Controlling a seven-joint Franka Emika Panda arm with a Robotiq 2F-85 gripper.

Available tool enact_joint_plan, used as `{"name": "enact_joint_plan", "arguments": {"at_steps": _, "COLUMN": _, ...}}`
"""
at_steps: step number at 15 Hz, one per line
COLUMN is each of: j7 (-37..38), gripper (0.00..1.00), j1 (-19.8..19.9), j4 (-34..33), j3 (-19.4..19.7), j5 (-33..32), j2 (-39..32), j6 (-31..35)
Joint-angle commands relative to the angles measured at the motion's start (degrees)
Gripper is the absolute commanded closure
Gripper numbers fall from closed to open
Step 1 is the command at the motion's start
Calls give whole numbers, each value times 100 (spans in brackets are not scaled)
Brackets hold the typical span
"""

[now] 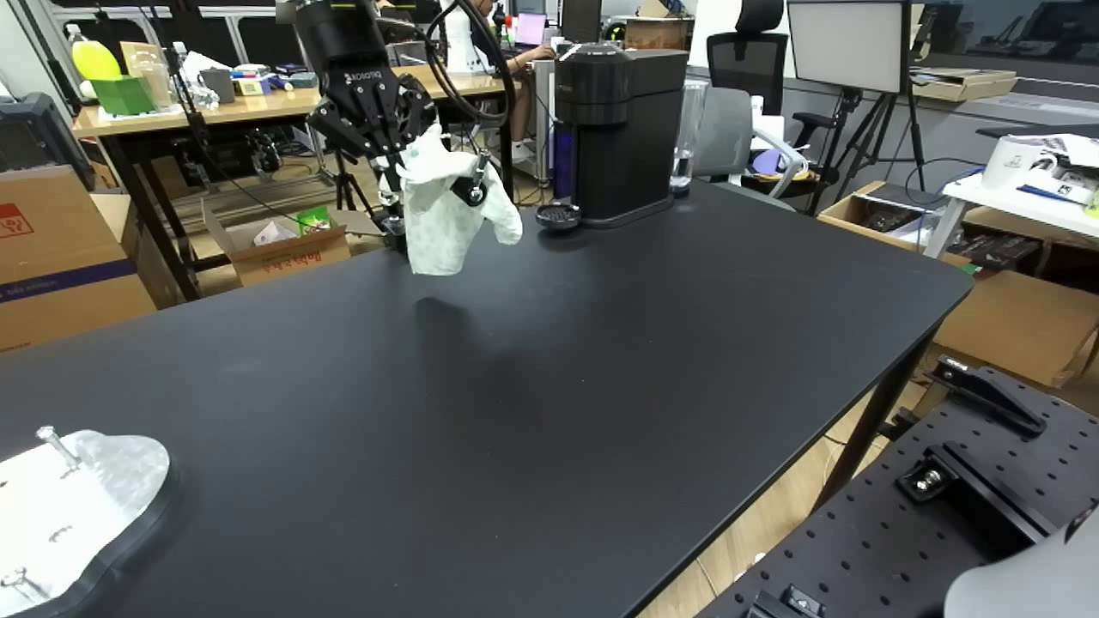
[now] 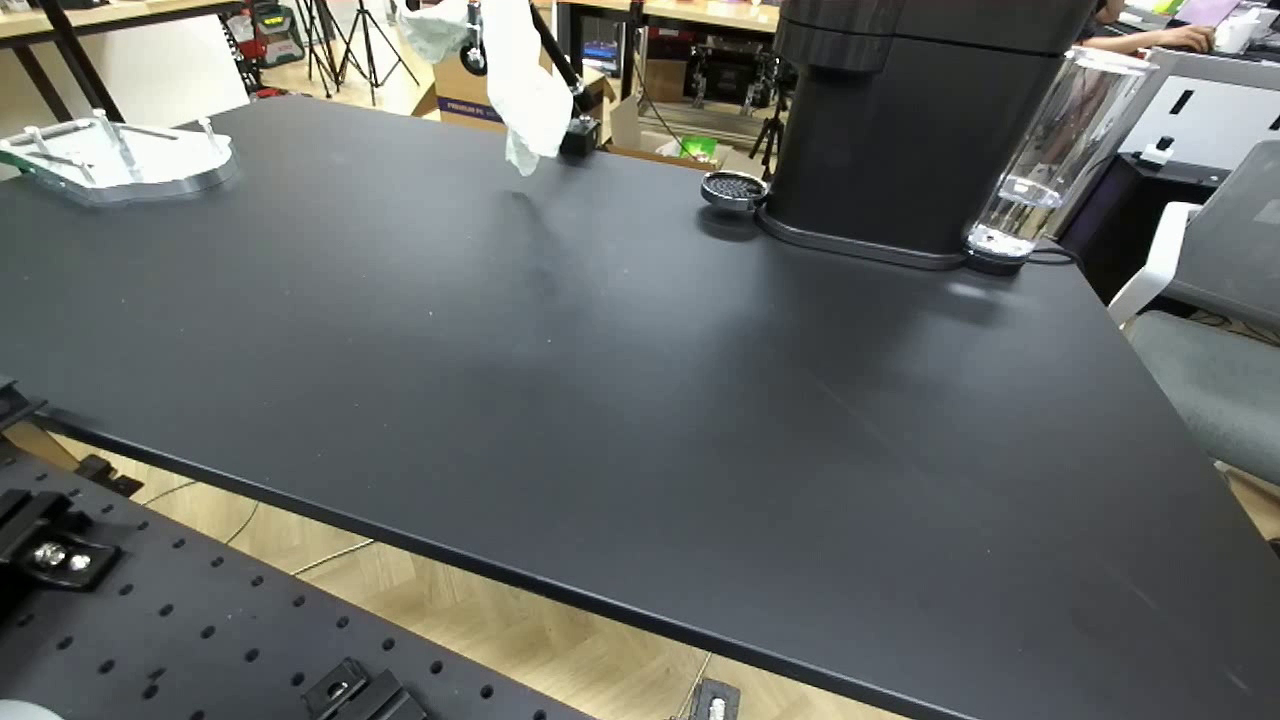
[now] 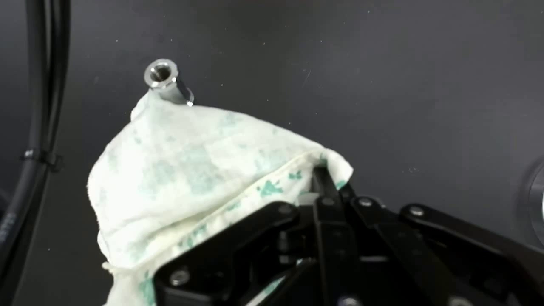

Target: Hang up the cloth on the stand

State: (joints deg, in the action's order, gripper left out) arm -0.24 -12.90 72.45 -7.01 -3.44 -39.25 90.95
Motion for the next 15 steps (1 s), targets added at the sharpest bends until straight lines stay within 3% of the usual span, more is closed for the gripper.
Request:
{"name": "enact_joint_plan", "arguments": {"at_steps": 1, "j7": -9, "gripper": 99, "j1": -25, "j4": -410, "j3": 3, "j5": 51, "j2": -187, "j6": -416}}
{"name": "enact_joint_plan", "arguments": {"at_steps": 2, "j7": -21, "gripper": 99, "j1": -23, "j4": -443, "j3": -1, "j5": 63, "j2": -205, "j6": -461}}
{"name": "enact_joint_plan", "arguments": {"at_steps": 3, "j7": -38, "gripper": 73, "j1": -19, "j4": -482, "j3": -9, "j5": 81, "j2": -228, "j6": -541}}
{"name": "enact_joint_plan", "arguments": {"at_steps": 5, "j7": -68, "gripper": 67, "j1": -20, "j4": -556, "j3": -14, "j5": 88, "j2": -275, "j6": -651}}
{"name": "enact_joint_plan", "arguments": {"at_steps": 14, "j7": -115, "gripper": 5, "j1": -32, "j4": -780, "j3": -18, "j5": 102, "j2": -406, "j6": -838}}
{"name": "enact_joint_plan", "arguments": {"at_steps": 15, "j7": -126, "gripper": 2, "j1": -31, "j4": -779, "j3": -18, "j5": 99, "j2": -407, "j6": -798}}
